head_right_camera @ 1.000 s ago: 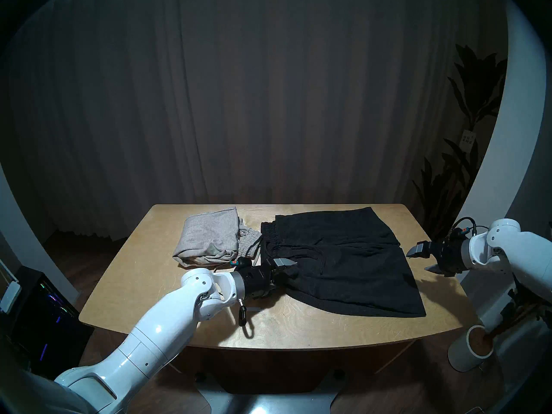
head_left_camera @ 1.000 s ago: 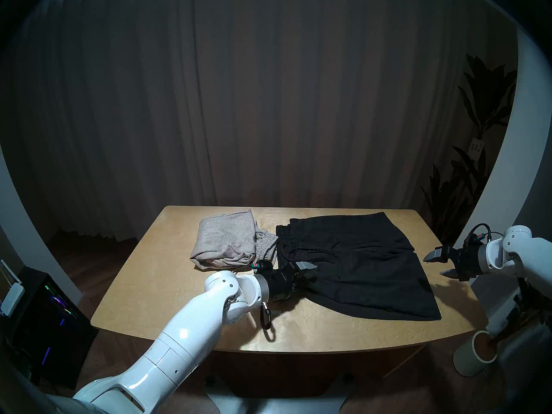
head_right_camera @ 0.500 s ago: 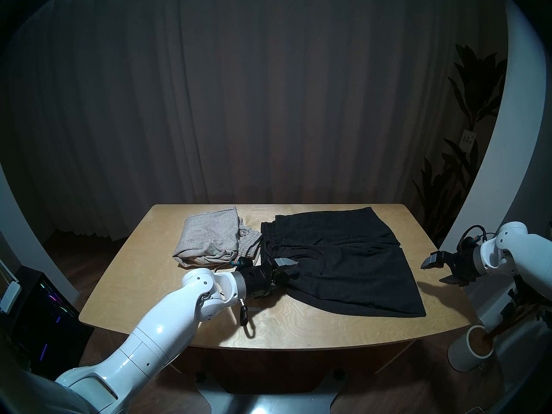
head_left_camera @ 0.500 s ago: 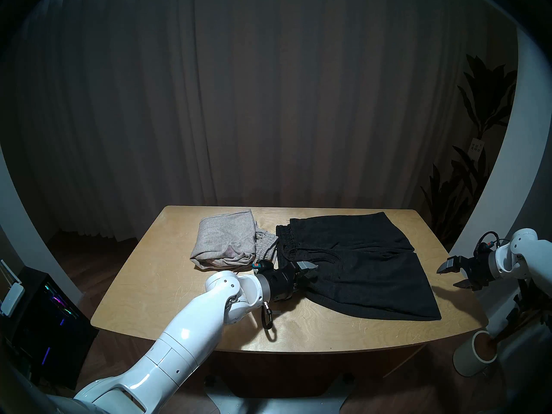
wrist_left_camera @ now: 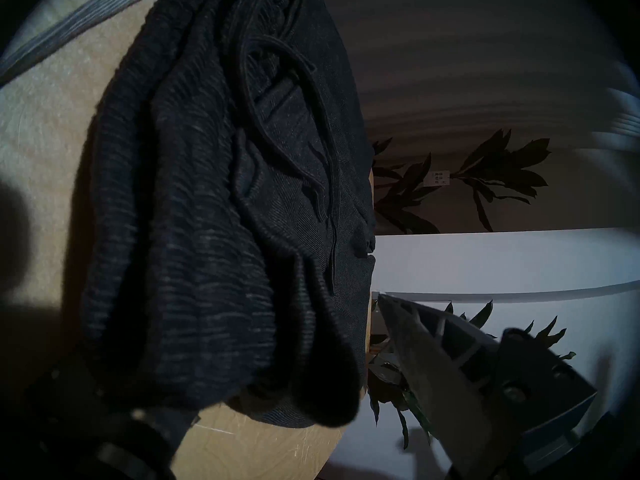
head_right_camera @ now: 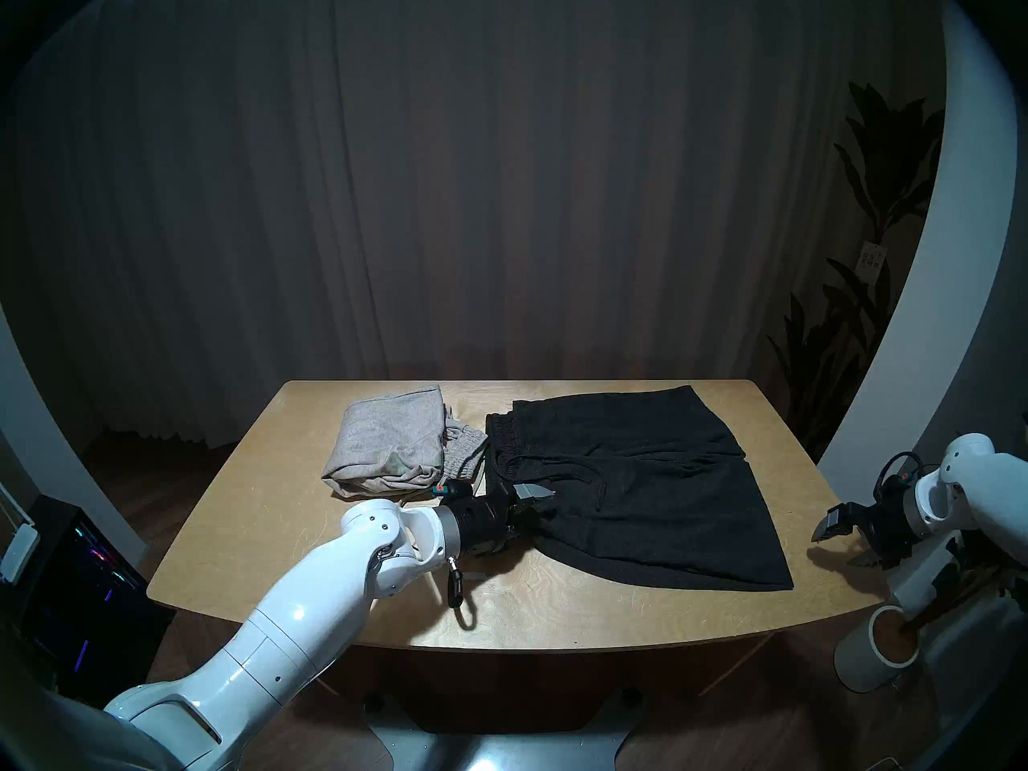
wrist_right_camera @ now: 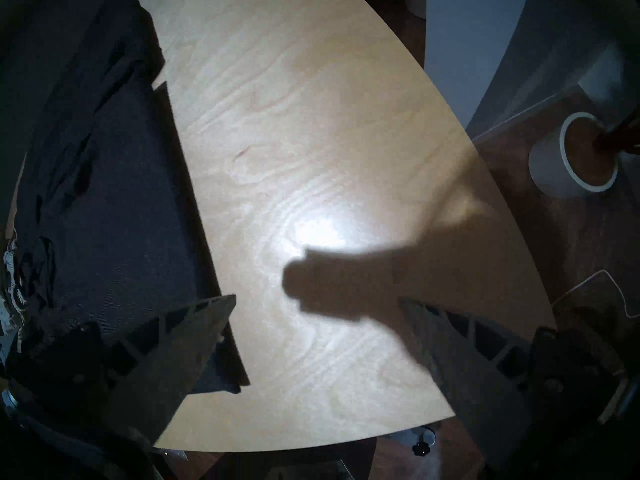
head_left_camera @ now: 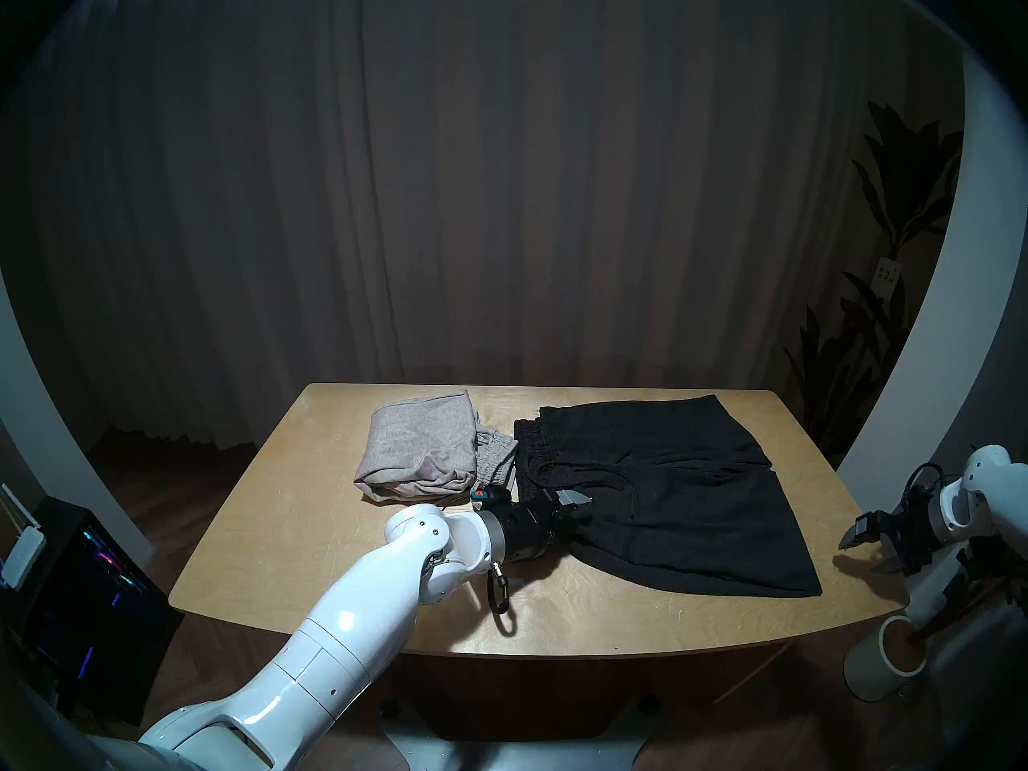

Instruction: Fold pants twice and stack them

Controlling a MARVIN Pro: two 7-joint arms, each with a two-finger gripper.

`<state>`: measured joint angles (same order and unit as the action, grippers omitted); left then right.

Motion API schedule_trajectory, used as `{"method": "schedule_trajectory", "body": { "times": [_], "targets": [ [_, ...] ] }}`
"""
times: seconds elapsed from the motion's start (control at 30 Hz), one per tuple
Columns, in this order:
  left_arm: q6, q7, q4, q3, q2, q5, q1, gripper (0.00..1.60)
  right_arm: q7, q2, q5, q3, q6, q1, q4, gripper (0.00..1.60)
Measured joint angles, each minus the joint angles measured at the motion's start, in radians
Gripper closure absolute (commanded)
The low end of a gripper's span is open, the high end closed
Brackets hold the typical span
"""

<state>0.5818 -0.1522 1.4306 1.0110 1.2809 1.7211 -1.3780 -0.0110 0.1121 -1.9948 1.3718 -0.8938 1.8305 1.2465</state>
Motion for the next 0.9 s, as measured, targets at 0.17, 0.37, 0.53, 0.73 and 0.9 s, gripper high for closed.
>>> {"method": "schedule_trajectory", "body": {
  "times": [0.17,0.37,0.53,0.73,0.9],
  "targets": [
    [0.0,-0.001,-0.002,-0.002,0.003,-0.003,0.002,0.0,0.015,0.002,0.005,0.005,-0.038,0.005,-0.039,0.0],
    [-0.002,-0.002,-0.006,-0.005,0.009,-0.006,0.005,0.0,0.04,0.004,0.002,0.027,-0.061,-0.002,-0.074,0.0],
    [-0.003,-0.002,-0.01,-0.007,0.014,-0.009,0.007,0.0,0.067,0.005,-0.01,0.058,-0.067,-0.018,-0.093,0.0],
    [-0.003,-0.002,-0.015,-0.009,0.02,-0.012,0.011,0.0,0.097,0.006,-0.024,0.094,-0.067,-0.038,-0.111,0.0],
    [-0.004,-0.002,-0.02,-0.011,0.024,-0.014,0.014,0.0,0.118,0.006,-0.031,0.114,-0.067,-0.046,-0.132,0.0]
  ]
}}
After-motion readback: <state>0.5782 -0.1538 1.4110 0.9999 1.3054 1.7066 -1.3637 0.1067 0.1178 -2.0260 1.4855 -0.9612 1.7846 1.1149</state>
